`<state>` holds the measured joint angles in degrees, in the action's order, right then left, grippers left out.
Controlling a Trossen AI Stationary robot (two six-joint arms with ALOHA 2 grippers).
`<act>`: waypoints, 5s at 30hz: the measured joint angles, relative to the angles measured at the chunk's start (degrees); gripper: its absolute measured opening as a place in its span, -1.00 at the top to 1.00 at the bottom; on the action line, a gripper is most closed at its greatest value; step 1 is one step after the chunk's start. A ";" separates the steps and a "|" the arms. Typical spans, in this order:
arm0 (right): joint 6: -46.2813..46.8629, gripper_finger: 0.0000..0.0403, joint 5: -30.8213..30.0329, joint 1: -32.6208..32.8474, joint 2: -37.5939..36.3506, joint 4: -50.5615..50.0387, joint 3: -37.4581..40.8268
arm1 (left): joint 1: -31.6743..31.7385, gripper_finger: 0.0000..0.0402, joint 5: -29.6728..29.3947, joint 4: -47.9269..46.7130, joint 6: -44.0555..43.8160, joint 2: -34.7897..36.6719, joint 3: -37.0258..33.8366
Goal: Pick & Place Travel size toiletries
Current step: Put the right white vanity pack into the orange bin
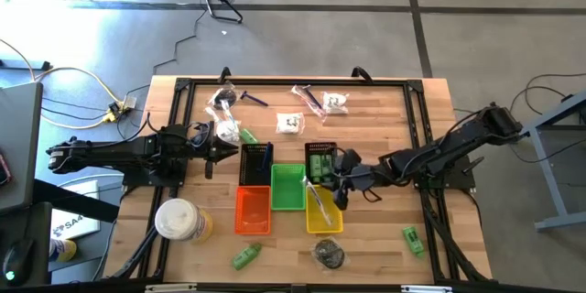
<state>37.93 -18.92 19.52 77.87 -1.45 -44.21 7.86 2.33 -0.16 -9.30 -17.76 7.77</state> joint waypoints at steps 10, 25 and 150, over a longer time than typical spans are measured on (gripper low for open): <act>9.53 0.34 15.68 1.99 0.00 -2.31 0.00 | 0.00 0.70 0.00 0.01 -0.02 0.02 0.02; 5.17 0.75 9.04 -3.29 -1.40 -8.02 0.00 | 0.00 0.70 -0.01 0.02 -0.01 0.01 0.00; -9.67 0.98 23.50 -64.10 4.76 0.15 -0.09 | 0.00 0.70 -7.06 -2.93 7.54 0.01 0.00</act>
<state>28.26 4.58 -44.58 82.62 -1.30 -44.29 7.86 -4.73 -3.10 -1.77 -17.75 7.77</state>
